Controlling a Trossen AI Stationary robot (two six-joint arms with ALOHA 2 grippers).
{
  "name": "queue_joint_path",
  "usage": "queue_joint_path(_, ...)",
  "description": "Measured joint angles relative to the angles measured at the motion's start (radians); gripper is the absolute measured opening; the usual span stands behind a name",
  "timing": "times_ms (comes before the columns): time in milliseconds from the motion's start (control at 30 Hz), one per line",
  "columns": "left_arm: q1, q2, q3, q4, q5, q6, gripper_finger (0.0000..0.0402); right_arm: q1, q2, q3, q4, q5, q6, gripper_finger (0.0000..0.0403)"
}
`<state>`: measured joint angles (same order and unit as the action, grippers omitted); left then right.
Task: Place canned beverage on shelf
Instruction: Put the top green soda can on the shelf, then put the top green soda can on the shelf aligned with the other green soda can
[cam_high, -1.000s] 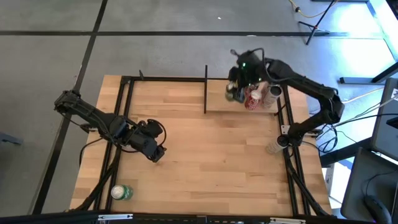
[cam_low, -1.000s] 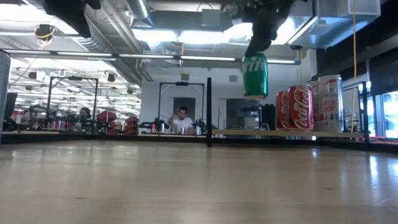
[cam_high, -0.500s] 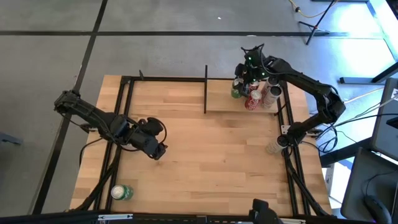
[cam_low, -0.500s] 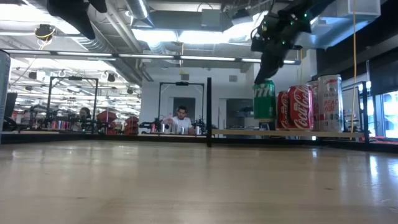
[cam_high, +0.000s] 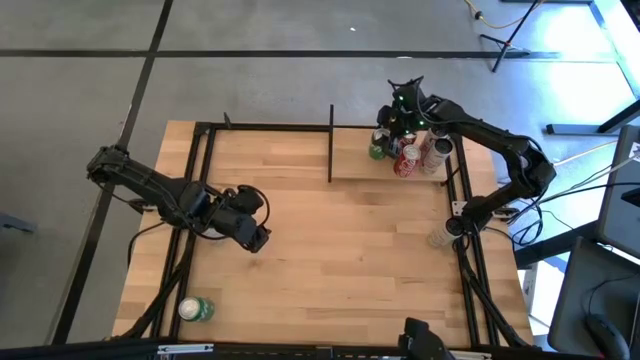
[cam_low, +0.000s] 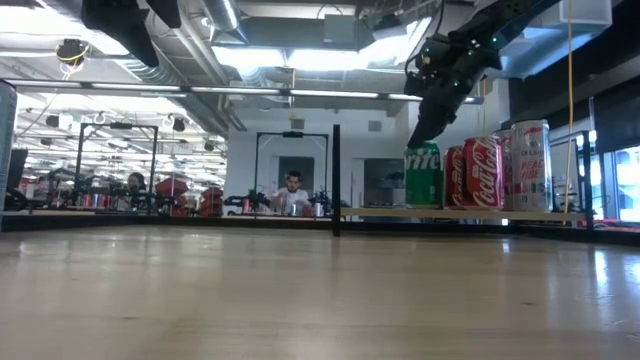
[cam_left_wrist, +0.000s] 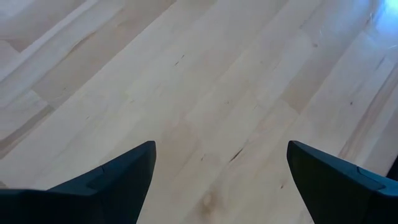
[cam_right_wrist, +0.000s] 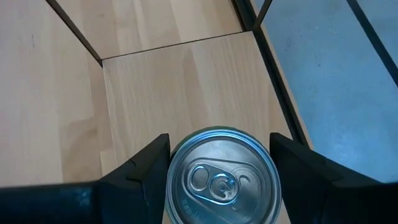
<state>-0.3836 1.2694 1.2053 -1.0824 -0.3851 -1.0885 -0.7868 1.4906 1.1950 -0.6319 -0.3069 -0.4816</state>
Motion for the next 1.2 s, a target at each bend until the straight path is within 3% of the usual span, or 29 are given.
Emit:
queue_joint_path(367,0.0,0.0,0.0,0.0,0.001,0.0,0.035,0.001,0.0,0.0,0.002,0.001,-0.031,0.0228)
queue_joint_path(967,0.0,0.0,0.0,0.001,0.004,0.0,0.035,0.002,0.02,0.007,-0.016,0.093,-0.023,0.035)
queue_joint_path(1200,0.0,0.0,0.0,0.003,-0.017,0.0,0.035,0.002,0.005,0.159,-0.127,0.066,0.018,0.0369)
